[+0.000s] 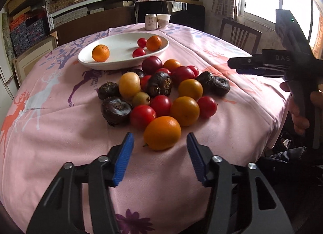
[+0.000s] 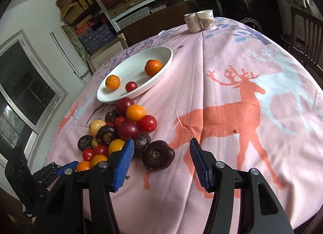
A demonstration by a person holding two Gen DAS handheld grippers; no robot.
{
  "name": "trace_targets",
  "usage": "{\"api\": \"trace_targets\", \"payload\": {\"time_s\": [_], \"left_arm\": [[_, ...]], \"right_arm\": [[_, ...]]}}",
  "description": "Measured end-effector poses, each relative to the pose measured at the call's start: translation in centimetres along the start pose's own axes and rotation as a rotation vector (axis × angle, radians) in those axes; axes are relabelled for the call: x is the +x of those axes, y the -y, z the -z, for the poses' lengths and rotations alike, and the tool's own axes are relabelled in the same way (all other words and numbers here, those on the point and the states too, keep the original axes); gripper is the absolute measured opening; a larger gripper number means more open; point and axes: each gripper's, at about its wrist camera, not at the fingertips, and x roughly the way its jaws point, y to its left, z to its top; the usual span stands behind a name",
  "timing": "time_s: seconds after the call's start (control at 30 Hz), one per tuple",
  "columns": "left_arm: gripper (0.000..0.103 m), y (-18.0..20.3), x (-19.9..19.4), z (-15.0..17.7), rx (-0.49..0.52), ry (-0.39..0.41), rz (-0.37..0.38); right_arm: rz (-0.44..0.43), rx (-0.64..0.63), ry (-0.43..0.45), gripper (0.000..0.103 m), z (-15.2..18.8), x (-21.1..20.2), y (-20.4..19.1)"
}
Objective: Organize fruits
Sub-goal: 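Grasp another orange with the left tool while the right tool grasps a dark plum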
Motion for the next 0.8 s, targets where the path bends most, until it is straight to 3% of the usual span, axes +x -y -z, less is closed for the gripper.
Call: {"api": "trace_targets", "payload": {"time_s": [0.13,0.3,0.53,0.6,0.67,0.8], "left_arm": [[0.038,-0.3,0.4,0.2,-0.039,0.018,0.008],[0.038,-0.7,-1.6,0.3,-0.064,0.060,0.026],[0.038,-1.2,-2.7,0.2,-0.094,0.070,0.026],[0.038,-1.5,-2.5,0.2,-0.106,0.062,0.029],[0.038,-1.7,-2.4,0.2,-0.117,0.064,0.026],[0.038,-2.4,-2.9,-0.2,-0.135,0.086,0.032]], "right_arm": [[0.011,-0.014,-0.021,0.058,0.8,0.1,0.1],[0.032,-0.129,-0.043,0.058,2.0,0.7,-1.3],[0.158,-0.282,-0.048,0.058,2.3,3.4,-3.7],[0.162,-0.278,-0.056,0.055,2.1,3.9,-3.6],[0.157,-0.274,-0.040,0.046,2.1,3.7,-3.5],[0.117,-0.210,-0.010,0.046,1.6,2.1,-2.5]]}}
